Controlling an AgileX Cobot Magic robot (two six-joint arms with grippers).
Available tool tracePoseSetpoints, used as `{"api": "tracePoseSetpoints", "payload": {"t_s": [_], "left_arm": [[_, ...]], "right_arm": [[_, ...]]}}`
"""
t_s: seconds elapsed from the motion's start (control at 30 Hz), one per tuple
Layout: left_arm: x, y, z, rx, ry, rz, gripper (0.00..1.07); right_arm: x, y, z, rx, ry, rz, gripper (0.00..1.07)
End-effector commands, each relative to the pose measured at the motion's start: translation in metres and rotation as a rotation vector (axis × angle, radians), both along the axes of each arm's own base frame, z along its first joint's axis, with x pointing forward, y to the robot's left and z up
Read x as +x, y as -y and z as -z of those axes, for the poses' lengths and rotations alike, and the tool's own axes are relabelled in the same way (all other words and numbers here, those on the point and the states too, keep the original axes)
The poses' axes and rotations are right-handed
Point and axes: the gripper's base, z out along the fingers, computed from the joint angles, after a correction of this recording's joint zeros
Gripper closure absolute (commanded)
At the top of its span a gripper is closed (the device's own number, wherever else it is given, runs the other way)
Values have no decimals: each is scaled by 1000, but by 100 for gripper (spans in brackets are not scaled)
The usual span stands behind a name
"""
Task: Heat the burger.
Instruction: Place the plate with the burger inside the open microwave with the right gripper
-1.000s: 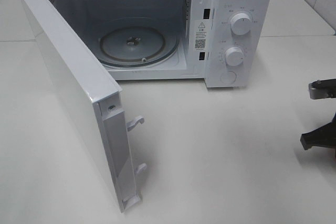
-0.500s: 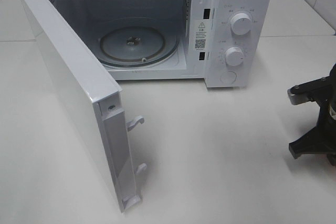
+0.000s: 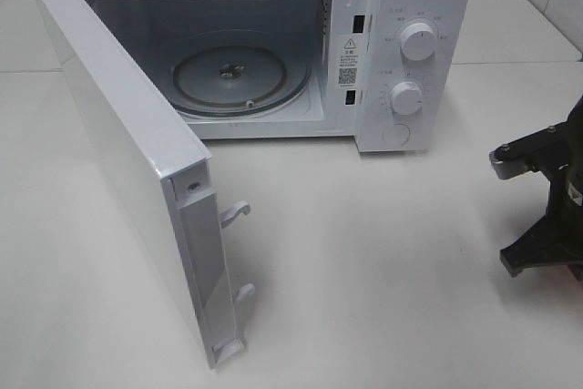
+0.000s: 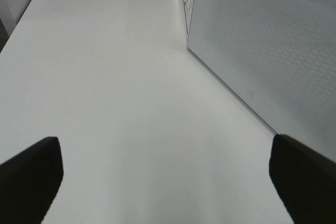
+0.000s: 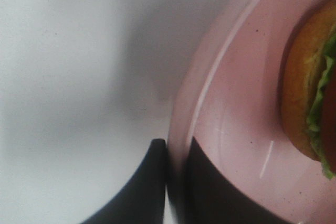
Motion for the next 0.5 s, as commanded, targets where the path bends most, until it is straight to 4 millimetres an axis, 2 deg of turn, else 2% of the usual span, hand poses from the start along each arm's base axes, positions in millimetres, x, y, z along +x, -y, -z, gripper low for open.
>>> {"api": "tracePoseSetpoints", "payload": {"t_s": [0.03, 0.5], "left_arm": [[-2, 1, -1, -7, 31, 5, 7], [-2, 1, -1, -7, 31, 5, 7]], "right_arm": [[-3, 7, -16, -77, 21, -13, 107], [-19, 14, -62, -79, 140, 10, 107]]}}
